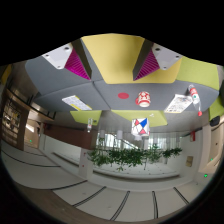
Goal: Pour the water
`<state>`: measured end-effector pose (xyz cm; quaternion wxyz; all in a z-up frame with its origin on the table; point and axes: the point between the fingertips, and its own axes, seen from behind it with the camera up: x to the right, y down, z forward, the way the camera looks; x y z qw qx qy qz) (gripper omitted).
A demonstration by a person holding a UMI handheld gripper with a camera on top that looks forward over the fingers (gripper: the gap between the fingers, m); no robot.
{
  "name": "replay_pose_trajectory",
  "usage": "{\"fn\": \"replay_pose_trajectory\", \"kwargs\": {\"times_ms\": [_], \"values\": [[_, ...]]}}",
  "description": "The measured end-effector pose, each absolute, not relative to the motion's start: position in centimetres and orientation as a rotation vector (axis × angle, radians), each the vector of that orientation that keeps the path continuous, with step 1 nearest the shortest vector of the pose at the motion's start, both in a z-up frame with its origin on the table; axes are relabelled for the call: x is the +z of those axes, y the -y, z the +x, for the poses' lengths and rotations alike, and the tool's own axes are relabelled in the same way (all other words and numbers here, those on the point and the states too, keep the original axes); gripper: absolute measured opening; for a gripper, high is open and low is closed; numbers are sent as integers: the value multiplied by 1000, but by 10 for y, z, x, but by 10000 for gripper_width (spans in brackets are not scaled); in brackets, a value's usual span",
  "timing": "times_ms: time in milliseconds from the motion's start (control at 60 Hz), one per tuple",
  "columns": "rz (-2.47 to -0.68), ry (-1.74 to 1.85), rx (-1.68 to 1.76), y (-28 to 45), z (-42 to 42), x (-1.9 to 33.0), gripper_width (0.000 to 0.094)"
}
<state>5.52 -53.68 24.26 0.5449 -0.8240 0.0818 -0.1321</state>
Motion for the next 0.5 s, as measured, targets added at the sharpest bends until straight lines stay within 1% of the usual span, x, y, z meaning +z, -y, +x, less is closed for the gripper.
{"fn": "replay_pose_trajectory", "kwargs": {"times_ms": [17, 117, 250, 350, 367, 500], "values": [[-1952, -193, -316, 516, 51, 235, 860], [-1960, -174, -318, 512, 47, 228, 858], [-1971, -139, -293, 501, 8, 210, 861], [-1972, -95, -234, 486, -44, 195, 860], [-1971, -84, -221, 497, -52, 199, 860], [-1961, 27, -122, 472, -152, 183, 855]]}}
